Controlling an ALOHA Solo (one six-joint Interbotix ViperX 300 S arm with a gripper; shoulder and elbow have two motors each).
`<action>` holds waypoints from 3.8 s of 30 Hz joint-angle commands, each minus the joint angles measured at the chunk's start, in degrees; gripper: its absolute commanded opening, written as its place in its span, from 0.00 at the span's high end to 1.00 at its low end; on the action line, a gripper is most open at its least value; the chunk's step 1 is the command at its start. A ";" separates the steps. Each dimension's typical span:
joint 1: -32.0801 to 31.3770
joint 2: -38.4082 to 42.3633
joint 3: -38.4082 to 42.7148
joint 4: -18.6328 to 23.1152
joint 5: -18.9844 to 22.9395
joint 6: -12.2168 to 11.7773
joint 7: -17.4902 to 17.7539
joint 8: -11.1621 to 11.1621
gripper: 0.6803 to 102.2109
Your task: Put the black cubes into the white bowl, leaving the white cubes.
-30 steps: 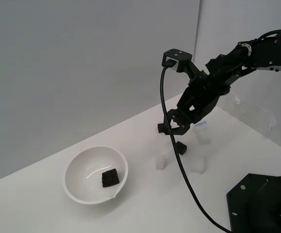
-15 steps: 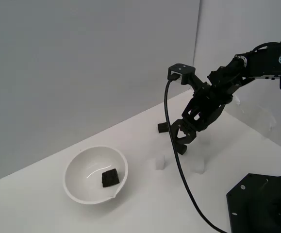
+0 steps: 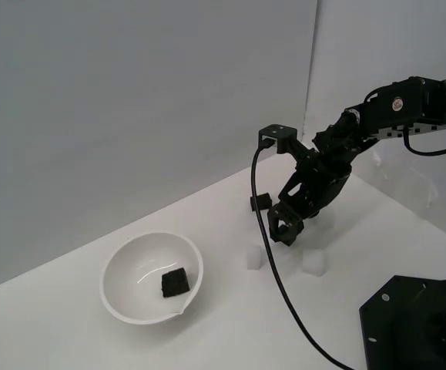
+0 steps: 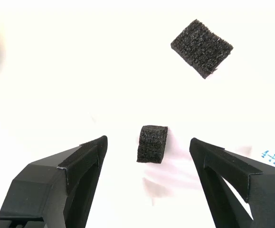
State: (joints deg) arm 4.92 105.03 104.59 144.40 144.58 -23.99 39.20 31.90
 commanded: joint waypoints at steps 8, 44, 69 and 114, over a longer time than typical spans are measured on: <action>0.35 -2.46 -2.11 -0.62 -0.88 0.44 -0.88 0.62 0.05; -8.53 12.74 13.01 -12.92 -13.45 0.00 8.00 -4.04 0.98; -31.11 -1.76 -1.49 -23.82 -24.26 -2.11 5.10 -9.05 0.98; -33.49 0.79 1.14 -24.35 -24.79 -6.86 4.66 -8.79 0.06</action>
State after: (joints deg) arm -28.12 104.41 103.97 121.03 121.20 -29.27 43.59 23.12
